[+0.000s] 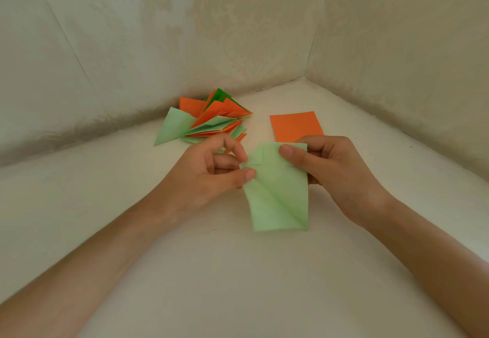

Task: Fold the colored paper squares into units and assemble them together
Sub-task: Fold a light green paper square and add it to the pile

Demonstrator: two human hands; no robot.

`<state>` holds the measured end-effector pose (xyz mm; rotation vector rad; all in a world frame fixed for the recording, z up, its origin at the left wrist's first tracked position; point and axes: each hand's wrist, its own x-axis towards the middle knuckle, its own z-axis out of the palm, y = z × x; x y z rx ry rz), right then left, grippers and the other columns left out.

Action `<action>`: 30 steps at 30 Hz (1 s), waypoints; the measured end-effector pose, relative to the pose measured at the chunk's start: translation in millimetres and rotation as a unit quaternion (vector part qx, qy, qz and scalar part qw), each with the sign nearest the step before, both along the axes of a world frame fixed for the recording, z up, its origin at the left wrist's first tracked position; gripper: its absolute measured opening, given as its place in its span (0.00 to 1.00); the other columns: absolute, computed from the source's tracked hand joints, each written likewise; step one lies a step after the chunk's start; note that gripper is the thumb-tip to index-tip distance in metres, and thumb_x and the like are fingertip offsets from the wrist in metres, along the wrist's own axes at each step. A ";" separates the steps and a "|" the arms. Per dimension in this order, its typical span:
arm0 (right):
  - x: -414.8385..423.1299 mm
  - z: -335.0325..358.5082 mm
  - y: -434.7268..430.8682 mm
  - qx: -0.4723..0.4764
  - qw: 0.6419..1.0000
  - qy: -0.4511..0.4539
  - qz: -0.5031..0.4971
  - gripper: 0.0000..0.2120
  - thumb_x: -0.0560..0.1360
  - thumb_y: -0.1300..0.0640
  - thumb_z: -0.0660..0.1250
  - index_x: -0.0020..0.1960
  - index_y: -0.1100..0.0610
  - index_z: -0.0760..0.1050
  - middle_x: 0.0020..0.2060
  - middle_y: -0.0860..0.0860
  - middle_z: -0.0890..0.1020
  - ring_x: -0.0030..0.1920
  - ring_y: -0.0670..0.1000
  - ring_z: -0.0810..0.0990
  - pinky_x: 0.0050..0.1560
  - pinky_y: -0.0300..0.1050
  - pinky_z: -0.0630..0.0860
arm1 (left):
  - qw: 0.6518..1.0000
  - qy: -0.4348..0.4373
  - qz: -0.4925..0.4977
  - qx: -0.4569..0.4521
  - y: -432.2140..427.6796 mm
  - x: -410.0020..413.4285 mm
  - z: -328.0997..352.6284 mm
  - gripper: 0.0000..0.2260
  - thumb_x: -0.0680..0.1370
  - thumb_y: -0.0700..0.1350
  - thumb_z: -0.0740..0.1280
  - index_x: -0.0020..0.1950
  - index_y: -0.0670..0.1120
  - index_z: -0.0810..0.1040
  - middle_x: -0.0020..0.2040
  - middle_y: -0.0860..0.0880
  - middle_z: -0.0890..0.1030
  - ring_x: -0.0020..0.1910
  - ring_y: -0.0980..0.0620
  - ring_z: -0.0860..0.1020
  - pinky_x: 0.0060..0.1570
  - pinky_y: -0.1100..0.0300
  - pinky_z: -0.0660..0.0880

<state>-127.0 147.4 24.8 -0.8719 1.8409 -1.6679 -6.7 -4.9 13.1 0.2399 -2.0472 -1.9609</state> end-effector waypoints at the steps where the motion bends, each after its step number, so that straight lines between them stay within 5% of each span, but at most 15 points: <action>1: -0.3 0.2 -0.1 -0.002 1.000 0.003 -0.001 0.12 0.68 0.53 0.67 0.39 0.63 0.78 0.31 0.55 0.80 0.33 0.53 0.76 0.33 0.44 0.74 | 1.000 0.000 0.000 0.019 -1.3 0.2 -0.7 0.09 0.67 0.38 0.69 0.44 0.42 0.71 0.36 0.43 0.83 0.37 0.50 0.81 0.41 0.64 0.77; 5: -1.5 -1.1 -0.2 -0.007 1.000 0.011 -0.004 0.06 0.72 0.59 0.68 0.38 0.61 0.78 0.28 0.52 0.80 0.30 0.50 0.76 0.31 0.41 0.74 | 0.997 -0.007 -0.001 0.072 -3.8 0.6 1.5 0.10 0.68 0.39 0.68 0.48 0.44 0.75 0.37 0.45 0.85 0.37 0.51 0.82 0.40 0.63 0.77; 9: -1.4 -2.7 0.3 -0.018 0.999 0.023 0.021 0.02 0.73 0.65 0.67 0.44 0.62 0.78 0.31 0.51 0.83 0.32 0.47 0.79 0.32 0.38 0.75 | 0.997 -0.027 0.014 0.070 -8.0 0.2 0.0 0.08 0.67 0.37 0.74 0.41 0.49 0.82 0.39 0.43 0.84 0.37 0.50 0.82 0.40 0.60 0.79; 14: 0.3 -5.2 0.7 -0.048 0.993 0.069 0.080 0.10 0.75 0.71 0.63 0.47 0.57 0.76 0.37 0.50 0.82 0.37 0.47 0.79 0.39 0.38 0.75 | 0.996 -0.041 0.035 0.065 -10.6 -0.4 0.0 0.06 0.67 0.41 0.68 0.36 0.52 0.82 0.38 0.44 0.83 0.38 0.48 0.79 0.43 0.56 0.77; 18: -1.3 -7.7 1.3 -0.042 0.988 0.108 0.098 0.16 0.74 0.76 0.60 0.45 0.57 0.78 0.40 0.46 0.81 0.42 0.45 0.79 0.43 0.35 0.74 | 0.996 -0.033 0.044 0.063 -10.2 -0.3 2.4 0.12 0.72 0.34 0.67 0.35 0.48 0.83 0.39 0.43 0.81 0.40 0.46 0.77 0.42 0.58 0.77; 22: -2.0 -8.0 3.9 -0.036 0.990 0.077 0.112 0.14 0.71 0.71 0.60 0.45 0.59 0.80 0.42 0.47 0.83 0.46 0.46 0.81 0.49 0.34 0.74 | 0.994 -0.023 0.041 0.099 -10.9 -0.4 3.6 0.15 0.74 0.33 0.61 0.33 0.44 0.83 0.37 0.47 0.83 0.34 0.53 0.80 0.35 0.64 0.77; 30: -3.7 -8.8 5.9 -0.025 0.988 0.118 0.095 0.20 0.65 0.66 0.54 0.47 0.59 0.82 0.47 0.52 0.82 0.49 0.47 0.79 0.50 0.35 0.70 | 0.996 -0.025 0.032 0.073 -12.6 0.1 0.4 0.12 0.68 0.40 0.61 0.34 0.44 0.85 0.39 0.46 0.84 0.38 0.50 0.83 0.37 0.62 0.79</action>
